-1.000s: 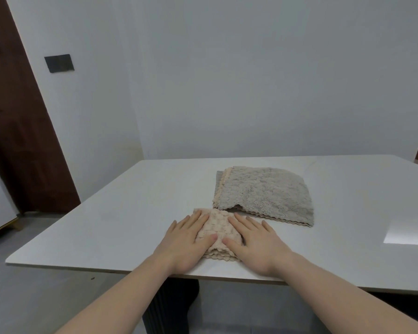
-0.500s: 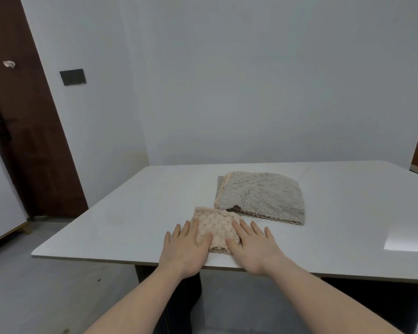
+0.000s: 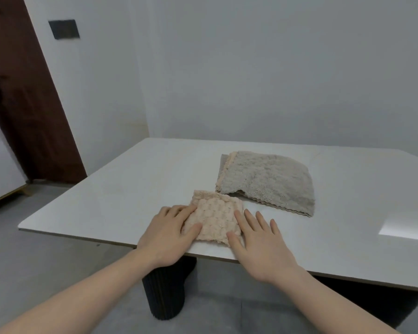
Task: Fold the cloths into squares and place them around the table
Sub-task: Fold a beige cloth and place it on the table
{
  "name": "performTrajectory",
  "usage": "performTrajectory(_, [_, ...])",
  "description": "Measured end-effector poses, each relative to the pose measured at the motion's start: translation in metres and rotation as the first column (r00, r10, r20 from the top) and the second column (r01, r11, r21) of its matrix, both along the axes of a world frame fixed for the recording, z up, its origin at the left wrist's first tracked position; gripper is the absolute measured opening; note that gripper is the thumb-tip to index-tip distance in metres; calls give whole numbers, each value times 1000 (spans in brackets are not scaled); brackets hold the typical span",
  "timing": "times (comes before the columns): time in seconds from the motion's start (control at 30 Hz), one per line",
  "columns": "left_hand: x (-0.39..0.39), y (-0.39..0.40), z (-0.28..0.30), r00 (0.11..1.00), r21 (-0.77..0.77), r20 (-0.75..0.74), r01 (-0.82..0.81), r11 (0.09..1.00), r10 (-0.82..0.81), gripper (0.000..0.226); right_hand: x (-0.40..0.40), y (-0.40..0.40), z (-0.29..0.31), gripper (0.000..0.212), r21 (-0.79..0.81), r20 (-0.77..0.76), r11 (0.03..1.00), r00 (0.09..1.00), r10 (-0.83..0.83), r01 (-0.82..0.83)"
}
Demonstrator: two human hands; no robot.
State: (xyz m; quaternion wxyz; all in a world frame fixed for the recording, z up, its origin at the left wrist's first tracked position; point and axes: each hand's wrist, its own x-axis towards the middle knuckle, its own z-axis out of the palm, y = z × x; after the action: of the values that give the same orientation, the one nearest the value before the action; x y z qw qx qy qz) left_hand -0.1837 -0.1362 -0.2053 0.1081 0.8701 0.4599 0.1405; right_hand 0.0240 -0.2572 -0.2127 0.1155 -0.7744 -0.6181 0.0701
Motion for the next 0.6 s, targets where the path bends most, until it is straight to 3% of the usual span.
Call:
performTrajectory(0.37, [0,7,-13,997,26,67,33,999,-35,65,4,7,-13,66,13,84,997,993,79,-80])
performTrajectory(0.5, [-1,11,-11,998,-34,62,27,999,-25,64,8,8,-15,65,63,-42,995,996,80,-78])
performTrajectory(0.6, [-2,10,-5,992,-161,125,-8,987,29,62,11,7,-3,64,38,-162,998,985,54,-48])
